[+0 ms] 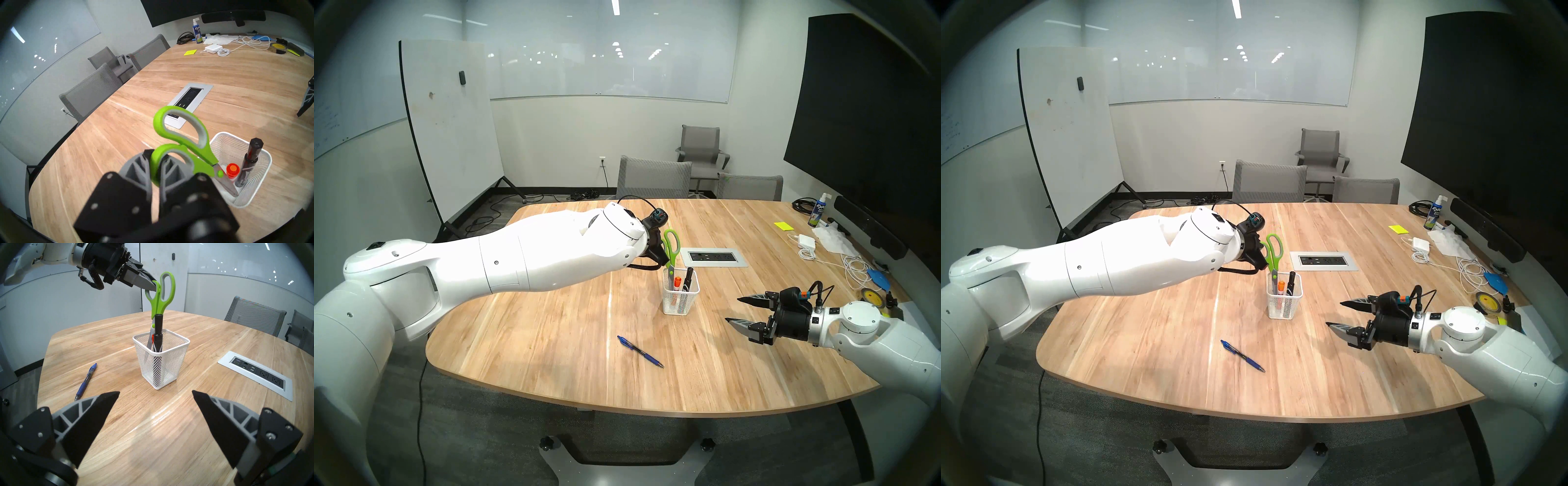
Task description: Place the pen, the marker, and the scissors into the pen holder
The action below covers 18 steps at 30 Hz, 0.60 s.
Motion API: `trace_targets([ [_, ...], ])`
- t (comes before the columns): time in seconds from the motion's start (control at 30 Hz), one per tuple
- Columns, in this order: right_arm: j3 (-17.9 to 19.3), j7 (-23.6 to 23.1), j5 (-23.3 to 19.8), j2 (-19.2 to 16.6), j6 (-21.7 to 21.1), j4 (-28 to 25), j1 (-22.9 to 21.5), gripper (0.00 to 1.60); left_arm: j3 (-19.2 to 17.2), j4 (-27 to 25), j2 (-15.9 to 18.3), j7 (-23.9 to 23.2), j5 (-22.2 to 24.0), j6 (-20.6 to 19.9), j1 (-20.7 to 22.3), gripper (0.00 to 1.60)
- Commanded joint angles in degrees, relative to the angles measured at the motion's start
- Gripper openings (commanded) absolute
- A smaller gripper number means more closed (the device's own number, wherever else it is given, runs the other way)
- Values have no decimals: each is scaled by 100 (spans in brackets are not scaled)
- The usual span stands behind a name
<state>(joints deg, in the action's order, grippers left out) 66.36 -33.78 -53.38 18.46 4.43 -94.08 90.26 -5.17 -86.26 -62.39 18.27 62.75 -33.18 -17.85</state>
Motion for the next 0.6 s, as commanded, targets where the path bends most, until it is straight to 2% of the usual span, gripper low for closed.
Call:
trace_targets([
  [0.0,72,6,-25,-14,36,-36,-63,160,-79,82,-98,-58,-14,109,69,0],
  [0.57,72,6,-25,-14,36,-36,-63,160,-58,210,-187,-186,-20,160,-11,0],
])
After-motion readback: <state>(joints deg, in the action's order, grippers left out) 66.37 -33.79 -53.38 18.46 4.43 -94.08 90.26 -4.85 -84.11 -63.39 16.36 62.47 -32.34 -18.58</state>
